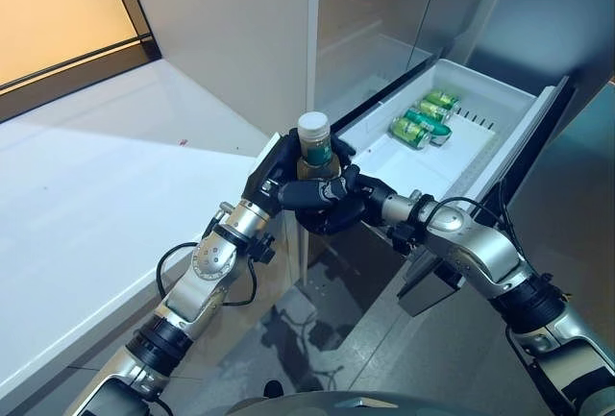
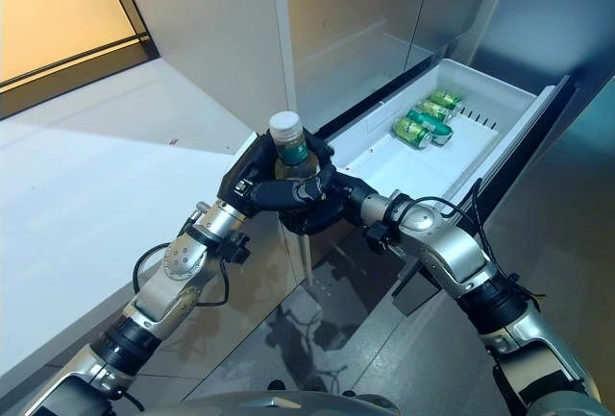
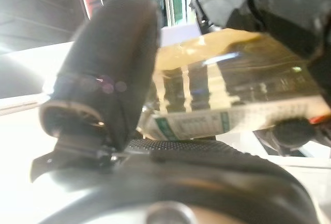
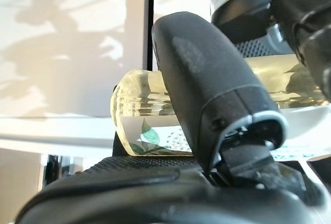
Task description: Put drinks into fridge and close the fridge
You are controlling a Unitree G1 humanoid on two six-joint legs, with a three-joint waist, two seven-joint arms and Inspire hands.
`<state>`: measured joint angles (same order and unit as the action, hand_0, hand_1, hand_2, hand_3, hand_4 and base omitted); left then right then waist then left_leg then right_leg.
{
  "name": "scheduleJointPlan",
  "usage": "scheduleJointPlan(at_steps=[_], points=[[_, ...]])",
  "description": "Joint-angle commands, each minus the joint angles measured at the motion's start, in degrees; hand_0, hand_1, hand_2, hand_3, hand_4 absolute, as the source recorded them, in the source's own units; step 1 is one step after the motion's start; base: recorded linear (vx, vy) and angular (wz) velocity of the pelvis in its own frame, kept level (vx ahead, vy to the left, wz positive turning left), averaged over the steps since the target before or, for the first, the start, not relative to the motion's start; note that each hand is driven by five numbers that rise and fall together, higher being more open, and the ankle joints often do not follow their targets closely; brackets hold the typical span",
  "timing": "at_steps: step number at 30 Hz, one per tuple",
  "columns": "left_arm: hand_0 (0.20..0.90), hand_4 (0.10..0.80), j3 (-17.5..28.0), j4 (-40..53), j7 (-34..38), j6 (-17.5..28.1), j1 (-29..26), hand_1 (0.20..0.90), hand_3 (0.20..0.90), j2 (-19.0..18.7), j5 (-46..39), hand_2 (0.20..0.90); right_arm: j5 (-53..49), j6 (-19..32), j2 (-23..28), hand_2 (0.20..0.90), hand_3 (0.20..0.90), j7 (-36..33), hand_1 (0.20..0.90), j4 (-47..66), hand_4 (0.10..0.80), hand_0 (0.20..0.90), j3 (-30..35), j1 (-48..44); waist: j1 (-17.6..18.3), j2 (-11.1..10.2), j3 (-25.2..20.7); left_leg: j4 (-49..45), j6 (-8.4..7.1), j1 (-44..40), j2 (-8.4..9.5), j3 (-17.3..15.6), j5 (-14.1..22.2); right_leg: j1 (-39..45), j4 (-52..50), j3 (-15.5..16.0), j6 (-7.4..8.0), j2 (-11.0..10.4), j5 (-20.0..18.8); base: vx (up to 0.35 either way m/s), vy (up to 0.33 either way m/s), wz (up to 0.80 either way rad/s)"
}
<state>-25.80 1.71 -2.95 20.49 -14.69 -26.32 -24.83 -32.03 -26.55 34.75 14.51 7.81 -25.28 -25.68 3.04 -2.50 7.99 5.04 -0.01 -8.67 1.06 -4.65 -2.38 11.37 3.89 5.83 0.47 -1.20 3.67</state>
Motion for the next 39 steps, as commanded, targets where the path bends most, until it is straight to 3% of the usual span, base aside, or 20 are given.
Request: scheduleJointPlan(at_steps=[1,13,18,23,25,27,28,34,36,39], points=[[0.900,0.800,-2.27,2.55,-0.97,10.71,-8.82,0.900,0.900,3.10,1.92,0.900,-2.88,8.33,-2.11,0.300,0.200,-7.53,0.300,-2.24,0.100,0.300,9.27,-12.72,-0.50,-0.29,-4.31,-3.50,2.20,0.81,2.10,1.32,7.03,-5.94,-6.08,-0.87,2.42,1.79,0.14,0.000,0.000,0.00],[0.900,0.800,1.26,3.49,0.82,13.30,-5.63,0.900,0.900,1.44,1.35,0.900,-4.12,12.62,6.67,0.300,0.200,-18.36,0.300,-6.04,0.100,0.300,19.58,-16.67,-0.81,-0.90,-4.56,-3.93,2.28,0.99,2.34,2.20,7.42,-5.93,-6.56,-0.60,2.06,1.92,0.41,0.004,-0.003,0.02],[0.900,0.800,2.10,4.49,-0.89,12.11,-4.83,0.900,0.900,1.13,-1.32,0.900,-4.83,14.64,11.34,0.300,0.200,-22.58,0.300,-9.86,0.100,0.300,22.65,-18.16,-0.96,-1.14,-4.74,-3.96,2.21,1.03,2.36,2.52,7.39,-5.82,-6.53,-0.69,2.02,2.02,0.33,0.000,0.000,0.00],[0.900,0.800,1.38,5.81,-13.06,3.08,-2.74,0.900,0.900,1.31,-14.65,0.900,-5.14,16.06,16.36,0.300,0.200,-25.17,0.300,-14.92,0.100,0.300,25.18,-19.01,-1.08,-1.21,-4.78,-4.24,2.15,1.30,2.33,2.74,7.49,-6.05,-6.92,-0.76,2.00,2.14,0.52,0.000,0.000,0.00],[0.900,0.800,0.36,5.89,-19.52,-4.00,-0.90,0.900,0.900,1.62,-23.00,0.900,-6.29,16.88,18.15,0.300,0.200,-25.06,0.300,-17.64,0.100,0.300,25.67,-19.19,-1.15,-1.06,-4.70,-4.27,2.05,1.33,2.21,2.82,7.38,-6.21,-7.27,-0.61,1.99,2.16,0.61,0.017,-0.005,0.01],[0.900,0.800,-1.65,5.62,-24.85,-13.32,2.00,0.900,0.900,2.27,-33.04,0.900,-6.75,18.27,20.31,0.300,0.200,-24.33,0.300,-21.58,0.100,0.300,25.33,-20.08,-1.33,-0.97,-4.56,-4.54,2.03,1.39,2.10,2.78,7.36,-6.19,-7.62,-0.40,1.94,2.04,0.81,0.048,-0.015,0.04],[0.900,0.800,-2.51,4.98,-27.77,-20.14,4.02,0.900,0.900,2.98,-38.69,0.900,-6.75,18.83,21.60,0.300,0.200,-23.92,0.300,-24.40,0.100,0.300,24.94,-20.80,-1.60,-0.92,-4.40,-4.79,1.97,1.46,2.06,2.83,7.41,-6.16,-7.88,-0.12,1.84,1.97,1.01,0.046,-0.017,0.06],[0.900,0.800,-7.00,1.17,-30.84,-32.79,11.57,0.900,0.900,2.41,-42.24,0.900,-8.88,21.37,26.19,0.300,0.200,-22.07,0.300,-36.40,0.100,0.300,21.09,-26.40,-3.39,-0.75,-3.31,-5.81,1.63,1.71,1.95,3.87,7.86,-5.64,-8.72,1.56,1.43,1.50,2.22,0.053,-0.033,0.09],[0.900,0.800,-8.36,-1.63,-32.39,-35.26,14.83,0.900,0.900,0.98,-40.98,0.900,-9.57,23.38,28.44,0.300,0.200,-21.00,0.300,-42.73,0.100,0.300,17.82,-29.86,-4.83,-0.66,-2.44,-6.52,1.41,2.68,2.00,4.69,7.73,-5.73,-8.77,2.75,1.06,1.22,2.53,0.018,-0.066,0.23],[0.900,0.800,-8.76,-5.65,-33.17,-34.74,17.25,0.900,0.900,-0.44,-37.11,0.900,-8.95,23.73,29.86,0.300,0.200,-20.60,0.300,-47.43,0.100,0.300,14.91,-33.14,-6.30,-0.47,-1.51,-7.29,1.03,4.37,1.85,5.36,7.43,-6.30,-8.89,4.20,0.63,0.94,2.83,-0.003,-0.070,0.25]])
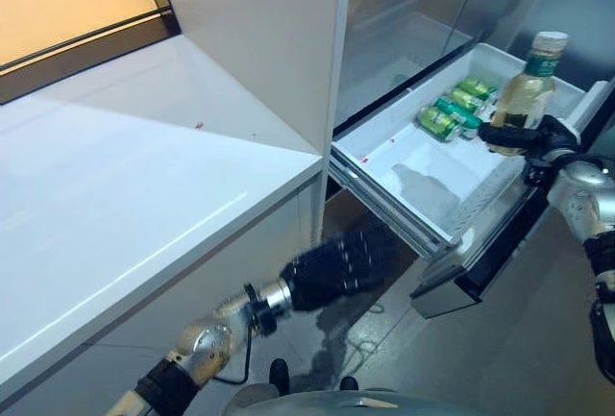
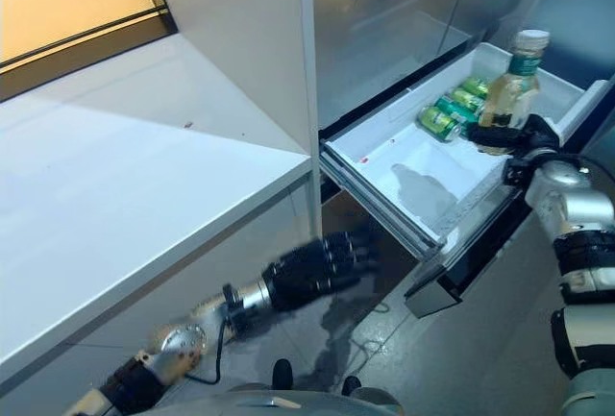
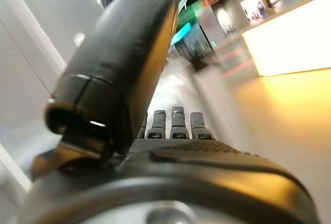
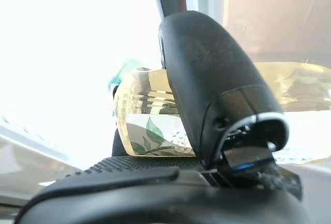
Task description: Put drinks into fridge and close the fridge
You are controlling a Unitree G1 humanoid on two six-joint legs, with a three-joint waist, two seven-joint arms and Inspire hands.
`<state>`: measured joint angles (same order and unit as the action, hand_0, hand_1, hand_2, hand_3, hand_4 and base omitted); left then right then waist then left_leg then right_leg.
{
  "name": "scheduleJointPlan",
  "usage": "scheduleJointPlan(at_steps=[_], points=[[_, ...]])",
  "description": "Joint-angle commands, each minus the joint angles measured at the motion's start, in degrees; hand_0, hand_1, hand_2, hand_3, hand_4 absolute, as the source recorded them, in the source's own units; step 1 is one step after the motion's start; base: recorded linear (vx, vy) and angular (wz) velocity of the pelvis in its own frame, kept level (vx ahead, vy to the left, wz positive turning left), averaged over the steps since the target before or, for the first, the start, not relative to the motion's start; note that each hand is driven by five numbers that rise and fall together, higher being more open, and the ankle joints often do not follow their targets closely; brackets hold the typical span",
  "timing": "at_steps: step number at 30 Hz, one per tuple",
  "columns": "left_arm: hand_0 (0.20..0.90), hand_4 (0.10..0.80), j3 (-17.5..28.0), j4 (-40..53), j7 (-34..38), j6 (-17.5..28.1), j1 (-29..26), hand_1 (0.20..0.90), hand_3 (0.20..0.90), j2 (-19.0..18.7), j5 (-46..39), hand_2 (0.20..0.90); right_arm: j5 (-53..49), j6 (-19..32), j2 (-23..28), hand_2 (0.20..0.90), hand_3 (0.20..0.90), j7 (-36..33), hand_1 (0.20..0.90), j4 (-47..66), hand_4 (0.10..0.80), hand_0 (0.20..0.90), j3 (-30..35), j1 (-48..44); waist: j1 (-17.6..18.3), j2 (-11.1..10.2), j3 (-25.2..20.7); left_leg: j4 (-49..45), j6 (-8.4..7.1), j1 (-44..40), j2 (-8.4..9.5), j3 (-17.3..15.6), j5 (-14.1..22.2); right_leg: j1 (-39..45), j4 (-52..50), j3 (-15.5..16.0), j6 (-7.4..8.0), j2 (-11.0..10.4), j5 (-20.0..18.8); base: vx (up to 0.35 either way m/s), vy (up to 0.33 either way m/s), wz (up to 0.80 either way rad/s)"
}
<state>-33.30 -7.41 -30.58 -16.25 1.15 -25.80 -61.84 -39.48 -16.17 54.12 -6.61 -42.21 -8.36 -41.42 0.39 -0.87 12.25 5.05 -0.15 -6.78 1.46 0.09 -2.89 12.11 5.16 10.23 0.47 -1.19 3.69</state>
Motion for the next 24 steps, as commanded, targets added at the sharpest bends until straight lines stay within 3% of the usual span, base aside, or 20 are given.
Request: scheduleJointPlan(at_steps=[1,9,15,24], points=[[0.900,0.800,-1.47,1.85,-5.79,2.47,1.86,0.900,0.900,-1.24,0.84,0.900,-1.19,13.12,10.67,0.300,0.200,0.28,0.300,1.40,0.100,0.300,-3.02,-18.26,-4.10,-2.01,-5.39,-7.53,1.03,3.20,1.34,0.90,7.73,-7.47,-10.33,0.26,0.45,0.88,2.88,-0.032,-0.093,0.32],[0.900,0.800,-0.78,-11.38,-4.47,10.01,0.64,0.900,0.900,-2.21,10.16,0.900,5.90,6.32,10.93,0.300,0.200,-0.47,0.300,-9.37,0.100,0.300,-7.80,-23.01,-6.69,-1.15,0.43,-9.24,-0.06,9.63,0.26,2.47,5.84,-12.15,-12.53,2.89,-0.98,0.88,3.47,-0.083,-0.079,0.29],[0.900,0.800,1.46,-18.95,-1.56,16.17,-0.64,0.900,0.900,-1.51,16.11,0.900,12.37,0.90,10.28,0.300,0.200,0.77,0.300,-13.94,0.100,0.300,-7.10,-20.50,-7.43,-0.56,4.55,-10.14,-0.29,12.39,-0.26,2.71,5.13,-14.75,-13.84,3.80,-1.63,0.95,3.44,-0.064,-0.048,0.20],[0.900,0.800,7.96,-23.01,3.78,15.84,-1.15,0.900,0.900,-2.23,19.80,0.900,22.53,-5.20,9.46,0.300,0.200,7.55,0.300,-13.86,0.100,0.300,-6.07,-12.64,-8.15,-0.38,8.07,-11.16,0.03,13.87,-0.11,2.45,4.81,-15.84,-13.67,4.15,-1.57,0.99,2.43,-0.004,-0.015,0.04]])
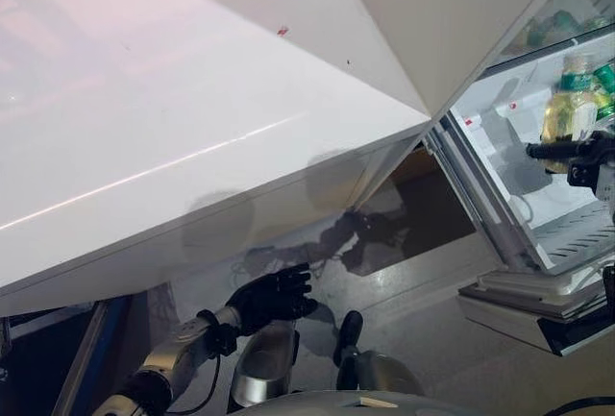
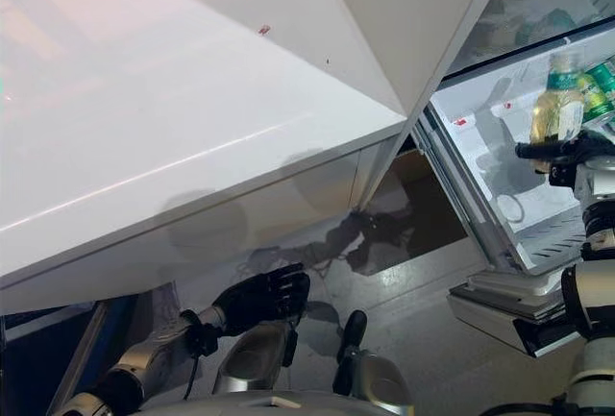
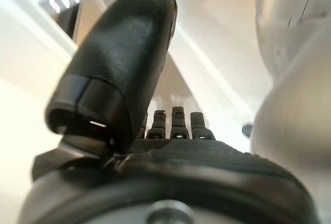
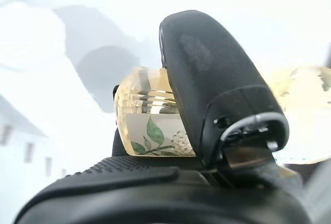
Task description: Put drinks into fridge and close the fridge
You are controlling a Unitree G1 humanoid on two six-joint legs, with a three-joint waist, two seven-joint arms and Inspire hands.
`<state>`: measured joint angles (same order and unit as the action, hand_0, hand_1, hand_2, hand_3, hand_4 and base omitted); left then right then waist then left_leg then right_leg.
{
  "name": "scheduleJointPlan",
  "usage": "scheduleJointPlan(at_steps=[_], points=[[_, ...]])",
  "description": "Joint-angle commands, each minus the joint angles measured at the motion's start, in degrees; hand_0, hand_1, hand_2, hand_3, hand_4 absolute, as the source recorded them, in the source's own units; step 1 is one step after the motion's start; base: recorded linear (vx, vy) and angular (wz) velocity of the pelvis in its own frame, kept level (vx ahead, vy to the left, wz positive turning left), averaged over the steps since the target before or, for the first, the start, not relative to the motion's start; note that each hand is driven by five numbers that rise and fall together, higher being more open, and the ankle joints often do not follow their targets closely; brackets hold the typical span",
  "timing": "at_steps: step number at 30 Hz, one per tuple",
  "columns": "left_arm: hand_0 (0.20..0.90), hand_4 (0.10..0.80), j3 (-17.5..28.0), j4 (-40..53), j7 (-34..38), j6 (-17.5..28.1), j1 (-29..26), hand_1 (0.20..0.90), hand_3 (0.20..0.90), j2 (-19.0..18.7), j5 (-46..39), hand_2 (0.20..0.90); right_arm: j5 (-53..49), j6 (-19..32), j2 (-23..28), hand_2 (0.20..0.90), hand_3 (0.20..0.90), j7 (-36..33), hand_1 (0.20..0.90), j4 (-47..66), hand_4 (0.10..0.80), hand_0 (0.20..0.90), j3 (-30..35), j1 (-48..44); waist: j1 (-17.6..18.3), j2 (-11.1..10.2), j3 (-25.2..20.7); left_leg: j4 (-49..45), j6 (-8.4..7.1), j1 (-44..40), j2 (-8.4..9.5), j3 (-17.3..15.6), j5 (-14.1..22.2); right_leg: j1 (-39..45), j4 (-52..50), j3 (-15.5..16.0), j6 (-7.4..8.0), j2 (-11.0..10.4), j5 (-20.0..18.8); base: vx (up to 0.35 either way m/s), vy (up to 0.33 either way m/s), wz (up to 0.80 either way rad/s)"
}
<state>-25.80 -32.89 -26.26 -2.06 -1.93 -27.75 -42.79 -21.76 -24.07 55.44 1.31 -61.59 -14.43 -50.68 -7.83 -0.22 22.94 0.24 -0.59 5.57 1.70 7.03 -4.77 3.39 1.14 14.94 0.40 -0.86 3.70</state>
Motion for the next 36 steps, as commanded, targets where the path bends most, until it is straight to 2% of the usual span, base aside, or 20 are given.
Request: scheduleJointPlan(at_steps=[1,9,13,19,26,27,28,29,30,36], points=[[0.900,0.800,1.33,1.97,-0.05,0.90,1.80,0.900,0.900,-0.51,0.62,0.900,6.86,2.01,7.99,0.300,0.200,0.95,0.300,5.92,0.100,0.300,0.01,-2.57,0.03,-1.04,-2.24,-6.46,0.49,1.72,-0.30,-4.46,6.67,-7.30,-9.72,-0.53,-1.44,0.61,2.35,0.000,0.000,0.00],[0.900,0.800,5.80,-2.25,2.67,-0.25,1.33,0.900,0.900,-0.65,4.71,0.900,11.83,-0.93,7.05,0.300,0.200,9.35,0.300,5.62,0.100,0.300,-0.50,1.54,-0.47,-1.70,-0.61,-7.59,0.76,2.48,-0.31,-4.60,6.82,-7.80,-10.56,-0.27,-1.17,0.42,2.11,0.011,-0.019,-0.02],[0.900,0.800,7.76,-3.25,3.72,-0.55,0.90,0.900,0.900,-0.33,5.09,0.900,15.51,-2.72,6.66,0.300,0.200,15.66,0.300,2.97,0.100,0.300,-1.50,2.35,-1.43,-2.03,0.65,-8.41,0.79,2.70,-0.30,-4.36,7.06,-7.62,-11.13,0.17,-1.15,0.26,2.19,0.015,-0.042,-0.02],[0.900,0.800,7.51,-2.18,3.42,-0.56,0.74,0.900,0.900,-0.69,5.97,0.900,18.11,-3.44,5.71,0.300,0.200,19.16,0.300,-0.25,0.100,0.300,-1.77,2.43,-2.44,-1.86,1.65,-8.74,0.69,3.23,-0.20,-3.81,6.82,-7.65,-11.54,1.05,-1.18,0.06,2.18,-0.004,-0.028,0.09],[0.900,0.800,6.55,-1.71,3.61,-0.21,0.66,0.900,0.900,-0.49,5.74,0.900,18.37,-2.61,3.76,0.300,0.200,19.75,0.300,-3.18,0.100,0.300,-2.52,1.94,-3.32,-0.78,2.29,-8.68,0.48,3.46,0.13,-2.96,6.30,-7.73,-12.14,2.07,-1.40,-0.43,2.51,0.002,0.009,0.08],[0.900,0.800,6.47,-1.73,3.65,-0.09,0.61,0.900,0.900,-0.49,5.62,0.900,18.49,-2.53,3.51,0.371,0.282,19.79,0.371,-3.36,0.182,0.371,-2.57,1.85,-3.34,-0.61,2.42,-8.68,0.48,3.47,0.14,-2.92,6.24,-7.84,-12.30,2.16,-1.40,-0.51,2.52,-0.007,0.029,0.03],[0.900,0.800,6.47,-1.73,3.65,-0.08,0.61,0.900,0.900,-0.49,5.59,0.900,18.52,-2.53,3.48,0.408,0.326,19.83,0.408,-3.38,0.226,0.408,-2.59,1.84,-3.34,-0.59,2.44,-8.68,0.48,3.48,0.14,-2.92,6.23,-7.85,-12.33,2.17,-1.40,-0.52,2.53,-0.026,0.037,0.05],[0.900,0.800,6.41,-1.75,3.72,0.05,0.55,0.900,0.900,-0.35,5.44,0.900,18.75,-2.63,3.03,0.686,0.650,19.59,0.686,-3.74,0.550,0.686,-2.74,1.56,-3.43,-0.28,2.58,-8.68,0.48,3.65,0.18,-2.84,6.10,-8.13,-12.56,2.36,-1.41,-0.67,2.53,-0.023,0.025,0.05],[0.900,0.800,6.41,-1.77,3.72,0.07,0.54,0.900,0.900,-0.33,5.44,0.900,18.76,-2.64,2.99,0.900,0.900,19.57,0.900,-3.79,0.800,0.900,-2.75,1.52,-3.43,-0.26,2.59,-8.66,0.48,3.66,0.18,-2.84,6.09,-8.14,-12.55,2.38,-1.41,-0.68,2.53,-0.030,0.035,0.09],[0.900,0.800,6.71,-1.56,4.03,-0.11,0.60,0.900,0.900,0.11,5.24,0.900,17.02,-1.80,2.22,0.900,0.900,17.79,0.900,-2.34,0.800,0.900,-2.79,1.30,-3.08,0.13,2.61,-7.80,0.53,2.90,0.12,-3.20,5.88,-7.95,-12.08,2.25,-1.21,-0.84,2.19,-0.023,0.040,0.04]])
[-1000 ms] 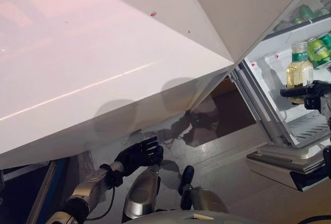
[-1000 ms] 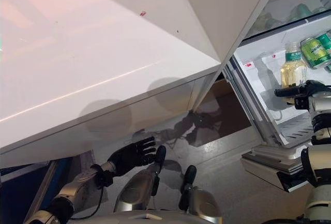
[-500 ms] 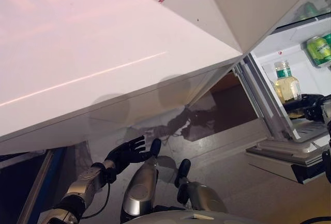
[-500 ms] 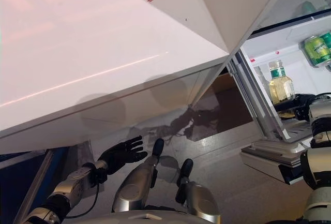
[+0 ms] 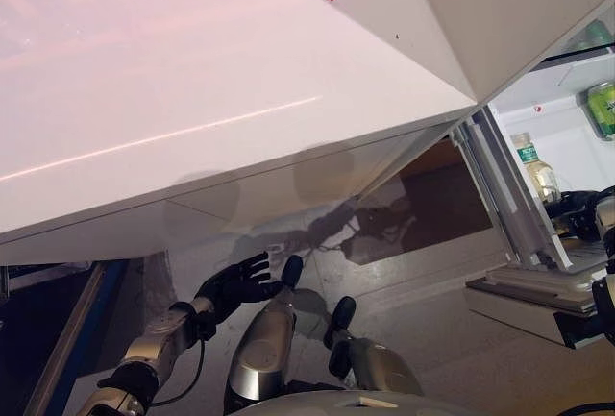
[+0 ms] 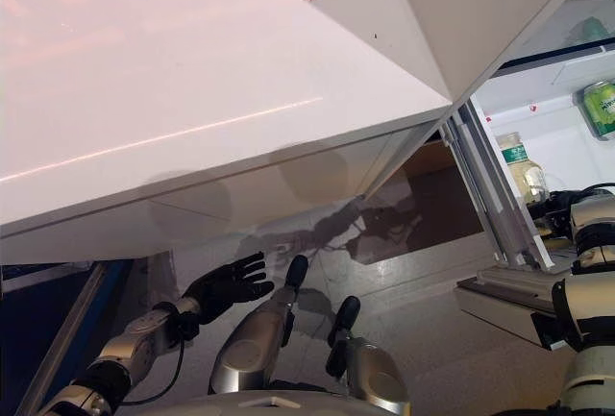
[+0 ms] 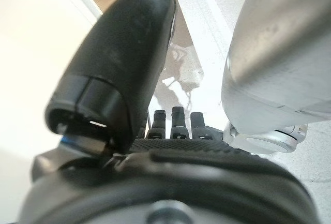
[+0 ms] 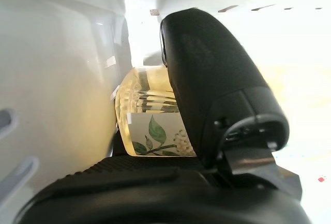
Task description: Put drinks into fridge and close the fridge
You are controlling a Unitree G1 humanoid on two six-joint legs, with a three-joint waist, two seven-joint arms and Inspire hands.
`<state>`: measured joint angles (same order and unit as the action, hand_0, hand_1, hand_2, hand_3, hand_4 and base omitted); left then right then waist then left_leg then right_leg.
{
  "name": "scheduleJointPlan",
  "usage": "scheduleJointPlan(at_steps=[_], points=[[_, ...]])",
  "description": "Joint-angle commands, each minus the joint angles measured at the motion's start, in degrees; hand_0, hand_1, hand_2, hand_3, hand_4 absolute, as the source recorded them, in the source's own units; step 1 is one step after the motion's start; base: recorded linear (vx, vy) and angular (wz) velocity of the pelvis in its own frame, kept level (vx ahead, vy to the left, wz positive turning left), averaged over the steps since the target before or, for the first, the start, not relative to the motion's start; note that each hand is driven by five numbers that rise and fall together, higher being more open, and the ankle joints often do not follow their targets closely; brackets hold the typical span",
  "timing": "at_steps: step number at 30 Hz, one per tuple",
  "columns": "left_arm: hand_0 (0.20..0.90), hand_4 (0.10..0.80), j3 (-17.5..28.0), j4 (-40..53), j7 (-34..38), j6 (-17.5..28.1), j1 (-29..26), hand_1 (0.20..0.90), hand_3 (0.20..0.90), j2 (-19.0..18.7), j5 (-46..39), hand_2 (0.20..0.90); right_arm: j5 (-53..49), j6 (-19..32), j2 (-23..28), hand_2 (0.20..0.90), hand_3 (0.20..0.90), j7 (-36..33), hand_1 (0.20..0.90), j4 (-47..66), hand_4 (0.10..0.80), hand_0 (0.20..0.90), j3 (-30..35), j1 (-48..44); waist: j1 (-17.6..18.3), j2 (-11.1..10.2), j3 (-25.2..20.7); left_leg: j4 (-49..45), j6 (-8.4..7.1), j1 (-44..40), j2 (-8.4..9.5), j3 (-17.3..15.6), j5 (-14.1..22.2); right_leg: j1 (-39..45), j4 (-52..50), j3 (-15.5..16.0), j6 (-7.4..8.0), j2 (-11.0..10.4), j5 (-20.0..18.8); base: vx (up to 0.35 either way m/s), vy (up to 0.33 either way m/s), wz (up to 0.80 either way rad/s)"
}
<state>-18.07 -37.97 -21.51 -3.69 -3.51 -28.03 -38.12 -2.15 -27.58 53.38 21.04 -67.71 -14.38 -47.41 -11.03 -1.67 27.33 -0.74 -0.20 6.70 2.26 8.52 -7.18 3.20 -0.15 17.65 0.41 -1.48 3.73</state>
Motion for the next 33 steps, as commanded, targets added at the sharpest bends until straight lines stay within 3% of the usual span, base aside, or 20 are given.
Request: scheduleJointPlan(at_steps=[1,10,17,21,23,27,33], points=[[0.900,0.800,-0.83,3.44,-0.77,1.55,2.32,0.900,0.900,0.45,0.58,0.900,-3.58,2.19,4.30,0.900,0.900,-2.93,0.900,4.85,0.800,0.900,-2.64,-1.85,0.26,1.51,-1.88,-6.64,0.17,1.49,-0.47,-4.83,8.32,-7.62,-10.65,-0.54,-1.14,-0.23,2.10,-0.013,0.041,0.00],[0.900,0.800,3.05,2.59,0.11,2.65,5.43,0.900,0.900,1.46,3.93,0.900,-23.27,6.97,7.63,0.900,0.900,-9.34,0.900,28.10,0.800,0.900,5.13,4.12,3.83,-1.67,-6.39,-3.67,0.61,-3.20,-0.84,-7.25,9.39,-5.08,-8.56,-3.29,0.22,0.23,1.51,-0.002,0.031,-0.10],[0.900,0.800,3.11,-0.93,1.63,4.76,6.96,0.900,0.900,4.12,5.32,0.900,-37.58,16.34,10.32,0.900,0.900,-16.72,0.900,40.97,0.800,0.900,15.32,9.46,7.94,-3.01,-12.19,-1.26,0.97,-6.77,-0.91,-9.84,10.11,-3.22,-7.00,-6.42,1.32,0.73,1.19,0.003,0.058,-0.29],[0.900,0.800,3.14,-6.35,2.80,5.42,6.84,0.900,0.900,7.18,6.39,0.900,-44.37,26.73,7.86,0.900,0.900,-27.60,0.900,46.54,0.800,0.900,24.24,13.21,10.29,-2.70,-16.44,-1.28,1.35,-8.58,-0.52,-11.88,11.65,-2.18,-5.94,-8.73,2.04,0.89,1.10,0.089,0.077,-0.28],[0.900,0.800,3.41,-9.31,4.13,5.03,6.92,0.900,0.900,8.86,7.91,0.900,-45.00,33.15,3.82,0.900,0.900,-35.50,0.900,49.83,0.800,0.900,29.95,17.27,11.45,-2.07,-18.26,-1.79,1.80,-9.66,-0.17,-12.69,12.84,-1.54,-6.02,-10.07,2.23,0.87,1.53,0.136,0.053,-0.28],[0.900,0.800,4.37,-13.77,6.45,4.59,7.06,0.900,0.900,10.33,11.94,0.900,-39.52,40.20,-3.25,0.900,0.900,-44.91,0.900,54.05,0.800,0.900,35.32,23.97,12.36,-1.36,-18.86,-5.94,2.88,-9.98,0.47,-13.29,15.57,-0.97,-8.21,-11.85,1.89,0.30,3.03,0.105,0.010,-0.26],[0.900,0.800,6.03,-19.13,9.19,3.41,6.24,0.900,0.900,10.36,15.84,0.900,-40.03,44.36,-5.99,0.900,0.900,-50.22,0.900,48.99,0.800,0.900,38.18,27.79,12.01,-1.26,-17.31,-14.39,3.91,-8.59,0.88,-13.05,20.26,-0.85,-12.34,-11.45,0.85,-1.10,4.99,0.081,-0.020,-0.18]])
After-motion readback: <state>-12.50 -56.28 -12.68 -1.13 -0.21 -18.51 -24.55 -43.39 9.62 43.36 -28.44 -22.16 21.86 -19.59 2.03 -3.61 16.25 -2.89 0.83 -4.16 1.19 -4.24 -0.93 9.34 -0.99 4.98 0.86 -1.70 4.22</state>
